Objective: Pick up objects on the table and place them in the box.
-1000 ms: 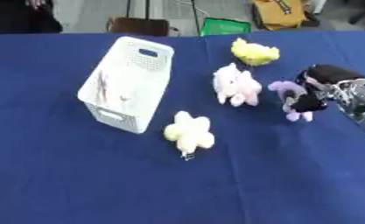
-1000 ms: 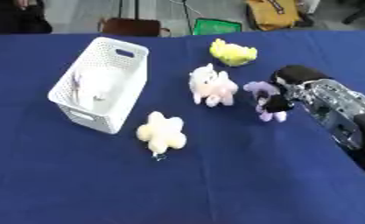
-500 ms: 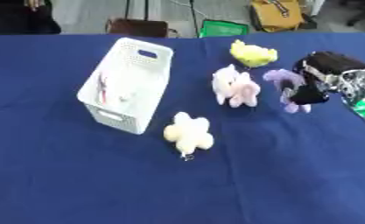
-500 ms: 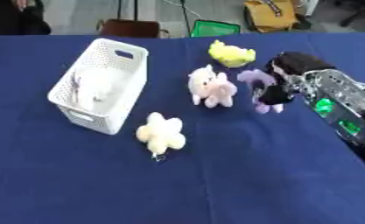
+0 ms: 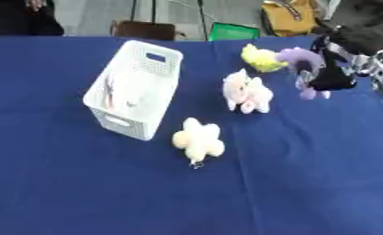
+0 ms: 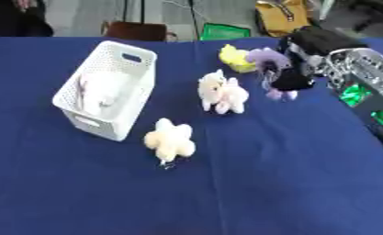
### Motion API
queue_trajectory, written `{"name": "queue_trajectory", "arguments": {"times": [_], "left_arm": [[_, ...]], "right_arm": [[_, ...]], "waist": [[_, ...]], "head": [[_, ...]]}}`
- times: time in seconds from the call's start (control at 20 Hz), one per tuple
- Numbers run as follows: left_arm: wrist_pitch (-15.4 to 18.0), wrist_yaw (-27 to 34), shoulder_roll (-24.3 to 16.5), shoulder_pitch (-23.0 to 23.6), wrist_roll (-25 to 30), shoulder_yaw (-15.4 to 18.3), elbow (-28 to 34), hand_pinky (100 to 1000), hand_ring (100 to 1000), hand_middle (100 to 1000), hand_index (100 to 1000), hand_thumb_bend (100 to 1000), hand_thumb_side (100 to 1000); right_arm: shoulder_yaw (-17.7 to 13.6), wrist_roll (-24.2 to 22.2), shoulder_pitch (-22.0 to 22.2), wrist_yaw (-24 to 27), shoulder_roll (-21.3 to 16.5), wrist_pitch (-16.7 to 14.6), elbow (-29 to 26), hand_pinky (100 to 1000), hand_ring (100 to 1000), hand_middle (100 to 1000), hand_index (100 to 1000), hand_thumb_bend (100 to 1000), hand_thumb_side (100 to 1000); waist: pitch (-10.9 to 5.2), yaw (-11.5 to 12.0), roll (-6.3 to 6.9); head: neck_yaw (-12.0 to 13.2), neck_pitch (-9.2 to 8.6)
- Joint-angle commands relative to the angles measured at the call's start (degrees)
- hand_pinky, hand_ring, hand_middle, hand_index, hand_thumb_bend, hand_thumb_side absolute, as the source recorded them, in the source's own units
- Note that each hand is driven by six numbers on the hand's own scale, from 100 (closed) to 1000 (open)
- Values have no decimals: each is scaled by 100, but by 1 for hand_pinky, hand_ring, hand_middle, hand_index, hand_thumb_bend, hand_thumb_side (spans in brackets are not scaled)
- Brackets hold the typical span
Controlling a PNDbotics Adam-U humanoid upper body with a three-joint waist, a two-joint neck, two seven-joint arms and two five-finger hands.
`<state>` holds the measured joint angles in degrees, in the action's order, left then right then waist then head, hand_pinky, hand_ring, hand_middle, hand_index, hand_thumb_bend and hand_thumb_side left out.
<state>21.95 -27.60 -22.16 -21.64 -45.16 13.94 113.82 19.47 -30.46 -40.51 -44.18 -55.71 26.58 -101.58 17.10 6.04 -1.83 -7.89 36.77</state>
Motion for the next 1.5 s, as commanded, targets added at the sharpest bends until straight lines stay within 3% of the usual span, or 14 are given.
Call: {"name": "queue_trajectory", "arguments": {"times": [0.05, 0.4, 0.9, 0.95, 1.25, 1.5], "left_arm": [[87, -28, -194, -34, -63, 8, 78, 727, 744, 778, 758, 100, 621], [101, -8, -220, -38, -25, -28, 78, 727, 744, 778, 758, 100, 621], [124, 38, -218, -92, 27, -69, 78, 727, 744, 778, 759, 100, 620], [131, 46, -214, -110, 32, -76, 78, 727, 744, 778, 759, 100, 621], [167, 104, -164, -221, 73, -117, 78, 727, 744, 779, 760, 100, 621], [198, 146, -139, -305, 107, -141, 78, 727, 744, 779, 760, 100, 622]], "right_arm": [[-146, -78, -212, 41, -263, 38, -271, 851, 759, 315, 412, 100, 528], [57, -369, -1097, -133, 81, -90, -143, 849, 757, 302, 404, 100, 533], [391, -528, -2356, -584, 1046, -495, 890, 851, 757, 297, 397, 100, 566], [416, -531, -2484, -636, 1189, -532, 1038, 851, 757, 297, 397, 100, 539], [497, -377, -2988, -926, 1938, -745, 1884, 855, 759, 290, 389, 100, 541], [479, -168, -3192, -1011, 2311, -870, 2321, 857, 760, 284, 380, 100, 543]], "waist": [[-150, 0, -2], [-184, 79, -62], [-167, 230, -102], [-152, 259, -105], [-69, 413, -88], [-17, 515, -86]], "head": [[27, 51], [-15, 72], [-130, 32], [-152, 22], [-273, -34], [-353, -64]]}}
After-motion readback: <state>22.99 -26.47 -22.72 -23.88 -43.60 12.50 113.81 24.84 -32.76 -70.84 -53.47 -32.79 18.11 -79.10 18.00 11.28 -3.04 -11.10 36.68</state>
